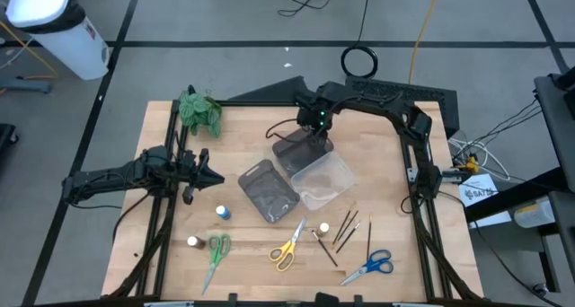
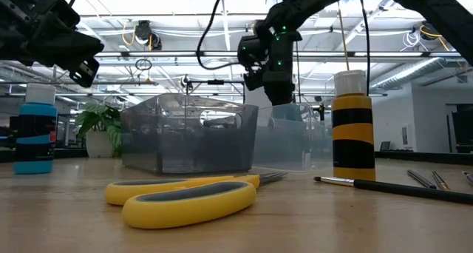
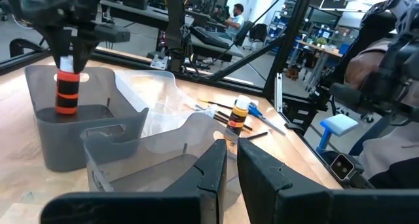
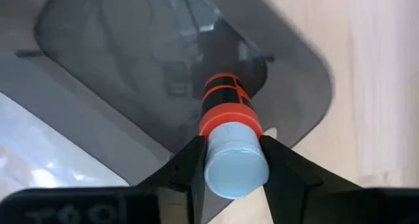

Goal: Pick & Place Paint Supplies
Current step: Put the orange paint bottle into the top black bin, then put the yellow paint bottle into the top black bin

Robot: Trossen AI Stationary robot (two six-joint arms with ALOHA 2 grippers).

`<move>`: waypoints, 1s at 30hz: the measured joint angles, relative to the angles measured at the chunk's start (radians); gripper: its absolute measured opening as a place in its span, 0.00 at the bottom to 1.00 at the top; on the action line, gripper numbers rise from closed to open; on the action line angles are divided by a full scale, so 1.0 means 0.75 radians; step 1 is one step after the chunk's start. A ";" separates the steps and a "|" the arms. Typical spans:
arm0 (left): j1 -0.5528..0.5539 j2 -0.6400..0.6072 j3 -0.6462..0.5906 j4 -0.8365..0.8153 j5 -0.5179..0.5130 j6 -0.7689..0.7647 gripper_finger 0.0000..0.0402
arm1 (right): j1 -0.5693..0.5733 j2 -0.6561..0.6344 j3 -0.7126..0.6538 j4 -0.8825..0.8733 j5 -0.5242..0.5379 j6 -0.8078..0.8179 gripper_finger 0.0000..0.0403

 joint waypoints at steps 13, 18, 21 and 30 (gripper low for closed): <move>0.000 0.000 0.000 0.000 0.001 0.000 0.12 | 0.000 -0.009 -0.050 0.085 0.005 0.000 0.45; 0.000 0.000 0.000 0.000 0.001 0.000 0.12 | 0.000 -0.033 -0.053 0.032 0.016 0.000 0.51; 0.000 0.000 0.000 0.000 0.000 0.000 0.12 | 0.001 -0.084 -0.053 -0.035 0.084 0.000 0.53; 0.000 0.000 0.000 -0.001 0.000 0.000 0.12 | 0.052 -0.396 -0.054 -0.210 0.140 0.162 0.54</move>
